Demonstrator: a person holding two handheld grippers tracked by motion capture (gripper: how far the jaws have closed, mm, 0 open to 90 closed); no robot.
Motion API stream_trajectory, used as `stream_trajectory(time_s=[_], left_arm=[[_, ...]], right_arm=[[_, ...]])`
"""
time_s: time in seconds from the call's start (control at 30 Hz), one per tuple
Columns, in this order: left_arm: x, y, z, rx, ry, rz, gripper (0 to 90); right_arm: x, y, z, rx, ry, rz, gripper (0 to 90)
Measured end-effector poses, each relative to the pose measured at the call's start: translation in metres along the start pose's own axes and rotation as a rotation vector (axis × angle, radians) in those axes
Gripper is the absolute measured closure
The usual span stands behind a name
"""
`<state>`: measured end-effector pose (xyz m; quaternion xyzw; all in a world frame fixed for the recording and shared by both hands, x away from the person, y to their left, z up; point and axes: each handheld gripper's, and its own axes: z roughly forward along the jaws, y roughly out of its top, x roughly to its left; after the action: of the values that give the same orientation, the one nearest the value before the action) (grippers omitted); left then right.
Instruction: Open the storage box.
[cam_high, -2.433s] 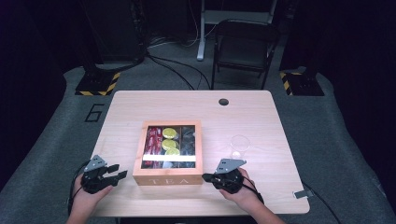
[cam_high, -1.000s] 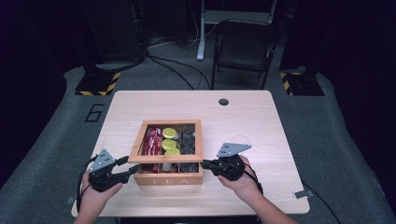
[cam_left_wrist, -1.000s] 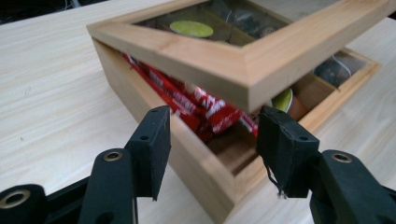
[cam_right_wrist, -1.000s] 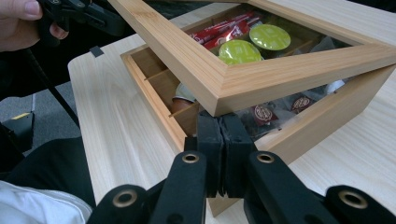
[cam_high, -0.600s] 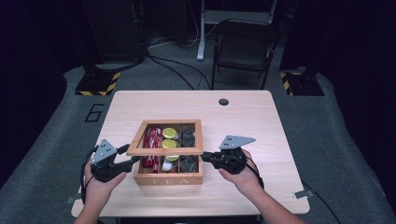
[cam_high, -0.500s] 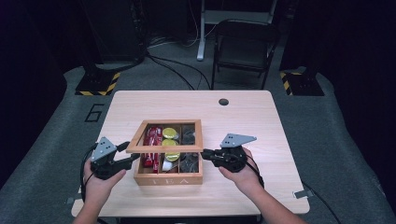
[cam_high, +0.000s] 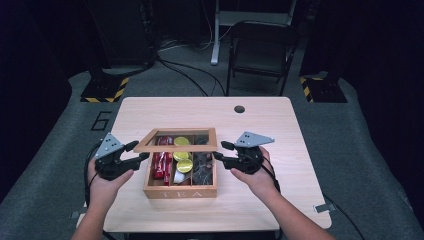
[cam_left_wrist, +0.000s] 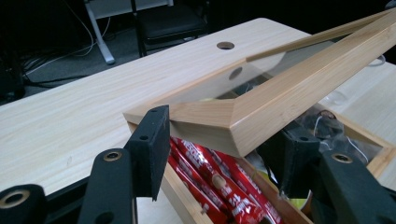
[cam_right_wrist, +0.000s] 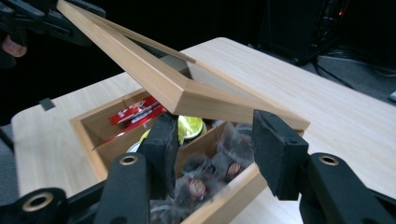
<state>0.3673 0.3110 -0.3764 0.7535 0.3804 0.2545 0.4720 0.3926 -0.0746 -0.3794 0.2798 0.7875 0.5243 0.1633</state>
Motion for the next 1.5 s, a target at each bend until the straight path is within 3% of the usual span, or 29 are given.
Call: stream_trajectory(time_s=[0.2, 0.3, 0.67, 0.77, 0.9, 1.1, 1.27, 1.5], left_arm=[[0.01, 0.01, 0.005, -0.01, -0.023, -0.046, 44.8], [0.013, 0.015, 0.007, -0.025, -0.012, -0.059, 47.2], [0.021, 0.025, 0.022, -0.046, 0.06, -0.036, 53.5], [0.024, 0.023, 0.027, -0.063, 0.054, -0.064, 54.5], [0.024, 0.022, 0.032, -0.062, 0.08, -0.04, 55.9], [0.025, 0.018, 0.034, -0.054, 0.073, -0.035, 56.2], [0.025, 0.017, 0.034, -0.061, 0.076, -0.051, 56.1], [0.024, 0.017, 0.035, -0.074, 0.086, -0.064, 56.1]], right_arm=[[0.0, 0.014, 0.011, -0.027, -0.029, -0.019, 51.4], [-0.002, 0.022, 0.014, -0.035, -0.04, -0.012, 51.8], [-0.016, 0.036, 0.018, -0.061, -0.051, 0.041, 56.3], [-0.018, 0.039, 0.02, -0.068, -0.058, 0.048, 56.3], [-0.018, 0.041, 0.021, -0.072, -0.064, 0.062, 56.0], [-0.016, 0.035, 0.019, -0.073, -0.087, 0.064, 52.2], [-0.012, 0.02, 0.012, -0.052, -0.105, 0.073, 50.0], [0.003, -0.01, 0.015, 0.025, -0.094, 0.047, 49.3]])
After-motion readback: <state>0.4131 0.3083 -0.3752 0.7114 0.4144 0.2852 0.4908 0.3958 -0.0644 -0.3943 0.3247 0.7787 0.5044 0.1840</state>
